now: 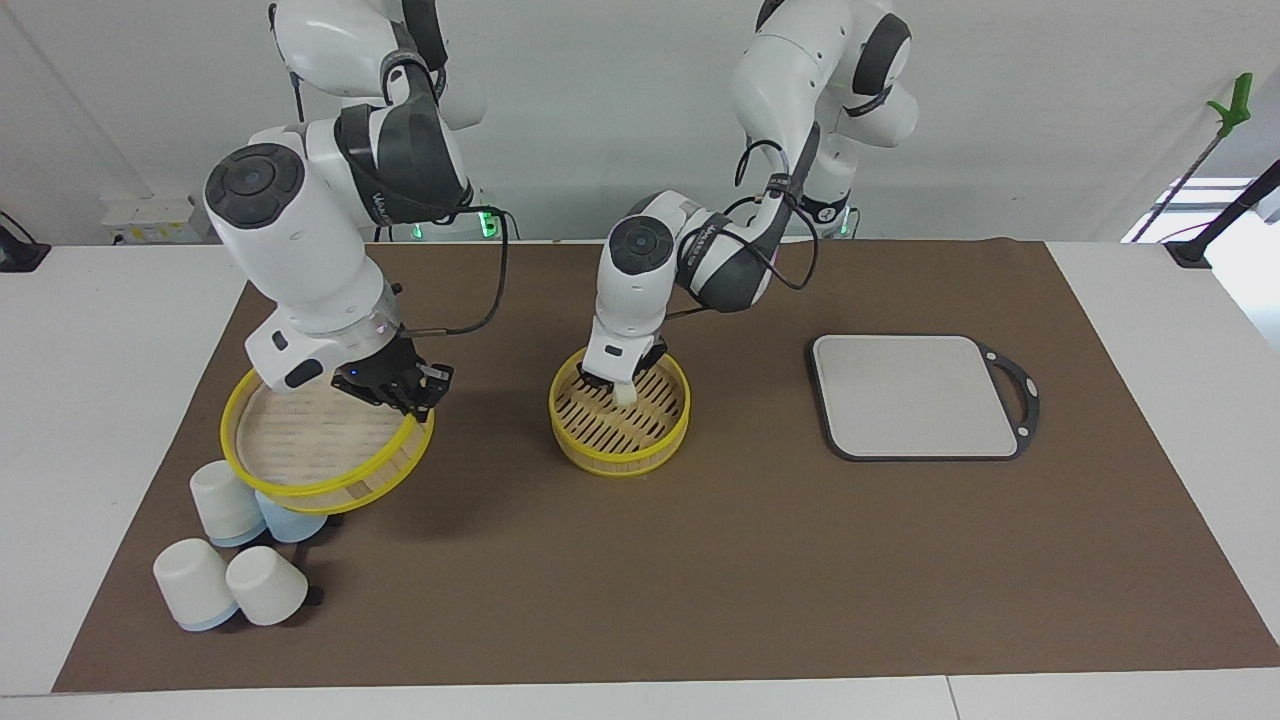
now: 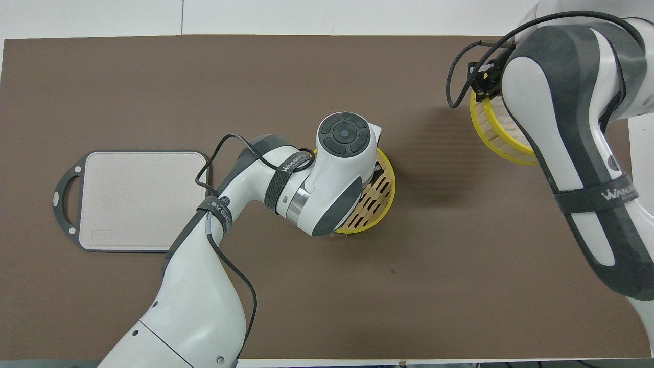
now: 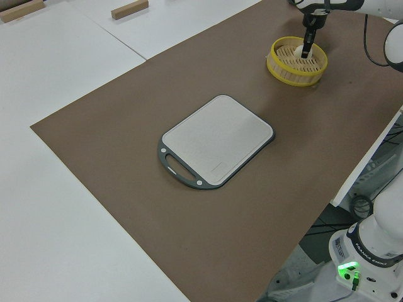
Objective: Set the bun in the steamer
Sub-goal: 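Lower the bun into the open steamer with the left gripper and release, then withdraw the left gripper while the right gripper carries the lid back over the steamer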
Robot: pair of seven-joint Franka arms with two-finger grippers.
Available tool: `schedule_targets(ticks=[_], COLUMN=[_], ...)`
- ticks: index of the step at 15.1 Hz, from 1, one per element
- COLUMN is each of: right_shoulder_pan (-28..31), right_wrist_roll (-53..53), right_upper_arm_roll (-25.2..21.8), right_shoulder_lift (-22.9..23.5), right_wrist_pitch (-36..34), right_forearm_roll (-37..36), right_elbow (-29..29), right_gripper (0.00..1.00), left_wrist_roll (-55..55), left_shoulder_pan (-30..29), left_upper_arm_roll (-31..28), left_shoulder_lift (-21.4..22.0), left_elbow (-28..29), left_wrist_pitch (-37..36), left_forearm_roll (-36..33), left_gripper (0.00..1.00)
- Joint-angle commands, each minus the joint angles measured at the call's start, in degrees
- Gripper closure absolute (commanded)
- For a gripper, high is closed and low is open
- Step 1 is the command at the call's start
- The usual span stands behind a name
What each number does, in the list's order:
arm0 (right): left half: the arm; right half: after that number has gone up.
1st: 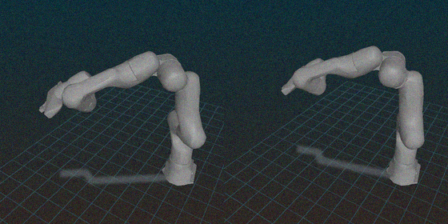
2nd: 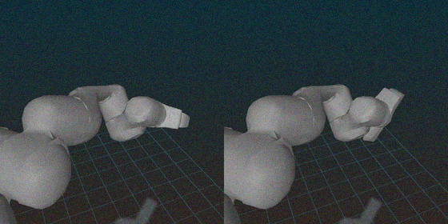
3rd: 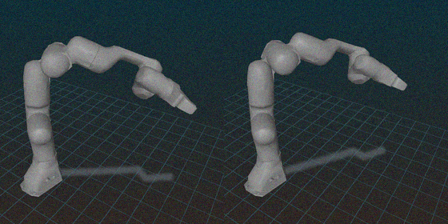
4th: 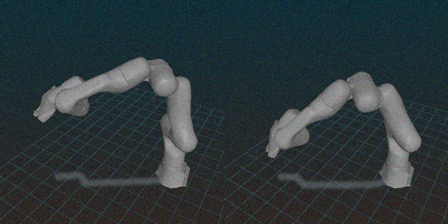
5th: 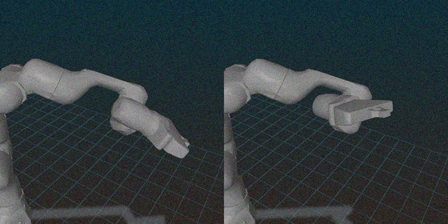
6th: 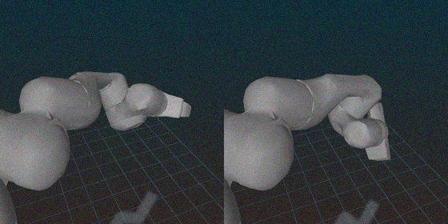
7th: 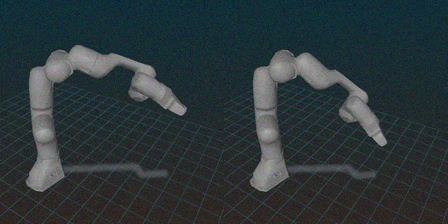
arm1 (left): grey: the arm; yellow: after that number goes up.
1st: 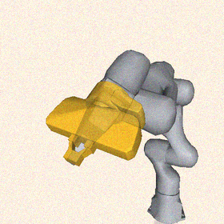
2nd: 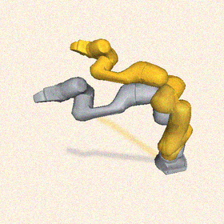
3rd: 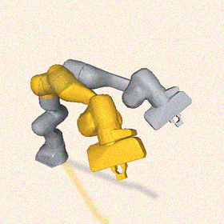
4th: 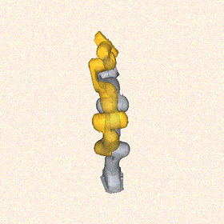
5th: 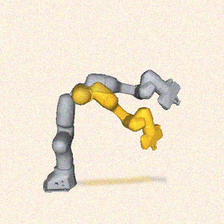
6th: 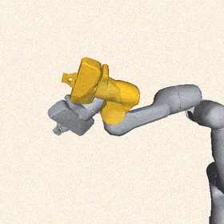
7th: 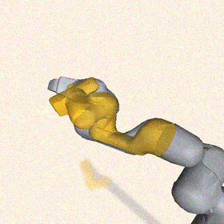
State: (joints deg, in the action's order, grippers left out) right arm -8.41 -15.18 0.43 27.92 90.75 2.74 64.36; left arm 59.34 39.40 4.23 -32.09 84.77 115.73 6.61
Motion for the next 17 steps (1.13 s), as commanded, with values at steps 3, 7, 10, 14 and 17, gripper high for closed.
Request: schedule_targets(ticks=[3,7,10,14,17], right_shoulder_pan=[0.5,0.0,-0.8,-1.2,-1.3], right_wrist_roll=[1.6,1.2,-0.8,-2.1,-2.2], right_upper_arm_roll=[0.5,0.4,0.3,0.4,0.4], right_shoulder_lift=[-2.0,-2.6,-2.8,-3.0,-3.0], right_wrist_pitch=[0.6,0.5,0.7,0.7,0.7], right_forearm_roll=[0.5,-0.1,-1.2,-2.4,-2.4], right_elbow=[2.4,3.5,4.2,4.5,4.5], right_gripper=[1.0,1.0,1.0,1.0,1.0], left_wrist_roll=[0.3,0.3,0.1,-3.8,-15.9], left_shoulder_pan=[1.0,0.4,-1.1,-8.9,-17.8], left_upper_arm_roll=[-1.1,-1.2,-3.3,-4.8,-4.9], left_shoulder_lift=[0.3,0.5,1.1,11.1,16.3], left_elbow=[2.6,1.3,-1.3,3.9,5.0], left_wrist_pitch=[1.8,-0.6,-5.6,-9.0,-16.1], left_forearm_roll=[-0.5,-1.3,-1.3,-1.3,-1.3], left_gripper=[0.34,0.0,0.0,0.0,0.0])
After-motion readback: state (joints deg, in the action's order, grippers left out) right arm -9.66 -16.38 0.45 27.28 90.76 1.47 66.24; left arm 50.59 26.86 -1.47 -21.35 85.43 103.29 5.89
